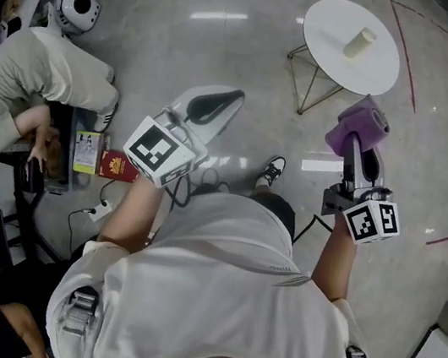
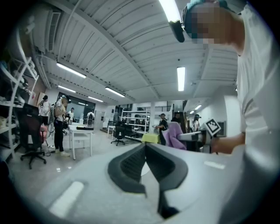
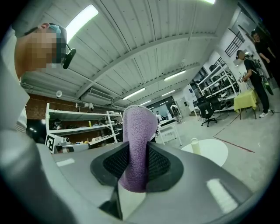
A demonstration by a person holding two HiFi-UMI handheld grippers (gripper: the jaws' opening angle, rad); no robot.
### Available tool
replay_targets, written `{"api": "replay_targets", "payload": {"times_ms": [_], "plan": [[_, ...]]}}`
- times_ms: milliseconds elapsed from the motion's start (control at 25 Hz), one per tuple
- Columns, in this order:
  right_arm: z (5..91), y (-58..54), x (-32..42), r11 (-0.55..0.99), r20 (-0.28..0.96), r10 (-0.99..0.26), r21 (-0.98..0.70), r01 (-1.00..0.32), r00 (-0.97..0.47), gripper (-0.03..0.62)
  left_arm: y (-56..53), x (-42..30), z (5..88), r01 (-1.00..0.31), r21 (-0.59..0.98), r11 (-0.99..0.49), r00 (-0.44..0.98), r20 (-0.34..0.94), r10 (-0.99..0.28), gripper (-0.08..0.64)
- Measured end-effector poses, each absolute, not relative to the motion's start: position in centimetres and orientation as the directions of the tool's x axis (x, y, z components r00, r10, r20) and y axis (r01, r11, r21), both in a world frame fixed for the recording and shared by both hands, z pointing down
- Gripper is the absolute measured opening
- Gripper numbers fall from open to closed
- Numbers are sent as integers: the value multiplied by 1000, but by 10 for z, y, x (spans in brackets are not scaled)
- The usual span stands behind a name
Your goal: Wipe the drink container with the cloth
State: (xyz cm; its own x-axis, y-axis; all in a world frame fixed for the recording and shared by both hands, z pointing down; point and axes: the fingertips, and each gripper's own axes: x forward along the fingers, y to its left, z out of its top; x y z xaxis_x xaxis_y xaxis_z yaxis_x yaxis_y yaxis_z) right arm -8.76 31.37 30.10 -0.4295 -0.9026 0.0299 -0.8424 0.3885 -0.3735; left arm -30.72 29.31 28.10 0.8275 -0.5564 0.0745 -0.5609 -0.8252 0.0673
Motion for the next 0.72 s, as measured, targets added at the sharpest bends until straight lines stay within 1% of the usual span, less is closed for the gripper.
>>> {"api": "replay_targets", "payload": {"times_ms": [280, 560, 720], "plan": [[292, 241, -31, 412, 14, -891, -391, -823, -453, 101, 227, -248, 266, -573, 37, -819, 818, 85, -568, 2], [289, 183, 67, 383, -2, -905, -436, -815, -424, 103, 169, -154, 254, -545, 3, -839, 835, 98, -542, 2], [300, 155, 120, 372, 17, -905, -452, -811, -425, 101, 138, -96, 254, -530, -3, -848, 843, 101, -528, 2]]}}
